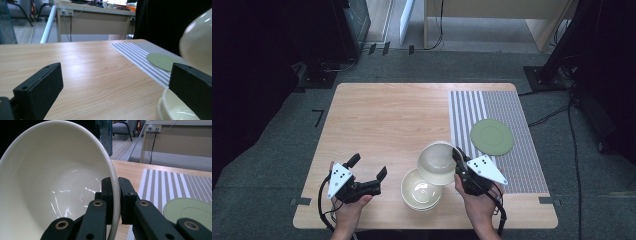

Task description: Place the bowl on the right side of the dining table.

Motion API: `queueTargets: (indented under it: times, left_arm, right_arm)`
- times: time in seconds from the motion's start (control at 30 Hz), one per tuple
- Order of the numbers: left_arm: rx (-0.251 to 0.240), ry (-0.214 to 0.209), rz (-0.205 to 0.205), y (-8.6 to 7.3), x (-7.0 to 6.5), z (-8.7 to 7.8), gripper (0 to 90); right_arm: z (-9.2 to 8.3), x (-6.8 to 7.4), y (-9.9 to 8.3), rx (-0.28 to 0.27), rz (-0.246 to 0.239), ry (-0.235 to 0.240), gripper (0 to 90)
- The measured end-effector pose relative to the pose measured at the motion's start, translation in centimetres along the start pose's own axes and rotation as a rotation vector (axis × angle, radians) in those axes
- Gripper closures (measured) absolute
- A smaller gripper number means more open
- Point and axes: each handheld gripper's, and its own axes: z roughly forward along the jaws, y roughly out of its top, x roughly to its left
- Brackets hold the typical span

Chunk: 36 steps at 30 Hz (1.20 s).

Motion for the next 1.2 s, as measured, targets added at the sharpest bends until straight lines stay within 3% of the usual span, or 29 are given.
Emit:
queueTargets:
  times: [0.07, 0.33, 0.57, 0.77, 0.8, 0.93, 1.2]
  left_arm:
    - [0.02, 0.03, 0.0, -0.6, 0.9, 0.2, 0.0]
    - [0.063, 0.086, -0.009, -1.9, 2.6, 0.5, 0.0]
    - [0.101, 0.129, -0.049, -3.3, 3.9, 0.7, 0.0]
    - [0.111, 0.154, -0.038, -3.6, 4.5, 0.4, 0.0]
    - [0.123, 0.156, -0.007, -3.8, 4.5, 0.2, 0.0]
    - [0.14, 0.156, 0.036, -4.0, 4.7, -0.4, 0.0]
    - [0.161, 0.183, 0.031, -4.9, 6.1, -1.4, 0.0]
  right_arm:
    - [0.0, -0.2, 0.1, -0.002, 0.001, -0.002, 84.7]
    - [-0.2, -1.0, 0.2, -0.008, 0.016, -0.025, 84.7]
    - [-0.2, -1.7, 0.3, -0.01, 0.027, -0.034, 84.7]
    - [-0.2, -2.1, 0.2, -0.007, 0.031, -0.044, 84.6]
    - [-0.2, -2.2, 0.1, -0.004, 0.035, -0.049, 84.7]
    - [-0.2, -2.5, 0.1, -0.004, 0.041, -0.055, 84.6]
    - [-0.3, -3.1, 0.2, -0.007, 0.05, -0.067, 84.7]
